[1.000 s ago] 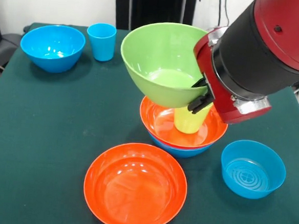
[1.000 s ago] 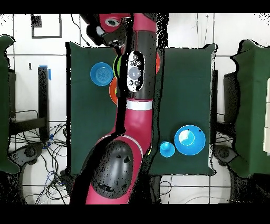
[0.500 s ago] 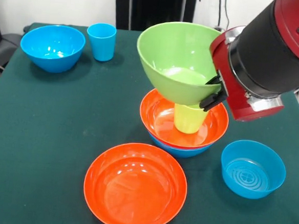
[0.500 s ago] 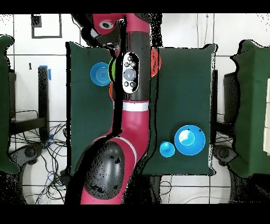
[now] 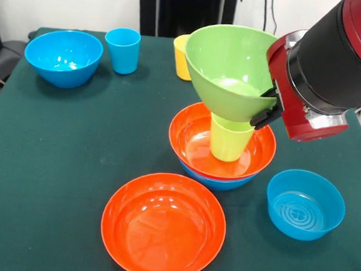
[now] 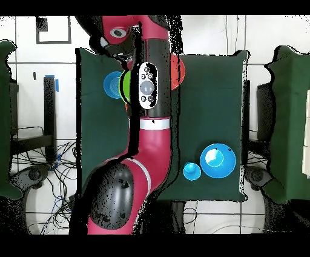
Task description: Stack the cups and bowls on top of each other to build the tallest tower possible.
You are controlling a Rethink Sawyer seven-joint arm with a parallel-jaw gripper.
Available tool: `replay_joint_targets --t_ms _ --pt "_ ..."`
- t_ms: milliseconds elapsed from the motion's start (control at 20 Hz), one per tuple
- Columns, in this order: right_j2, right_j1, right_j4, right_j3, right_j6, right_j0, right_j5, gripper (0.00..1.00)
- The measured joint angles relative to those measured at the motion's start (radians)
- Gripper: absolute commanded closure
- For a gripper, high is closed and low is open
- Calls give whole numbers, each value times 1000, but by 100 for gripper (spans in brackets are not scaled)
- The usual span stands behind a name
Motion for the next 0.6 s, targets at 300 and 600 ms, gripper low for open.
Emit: replay_joint_targets --t_ms 300,600 --pt "-52 1 32 1 32 15 0 100" --pt "-117 12 88 3 46 36 0 100"
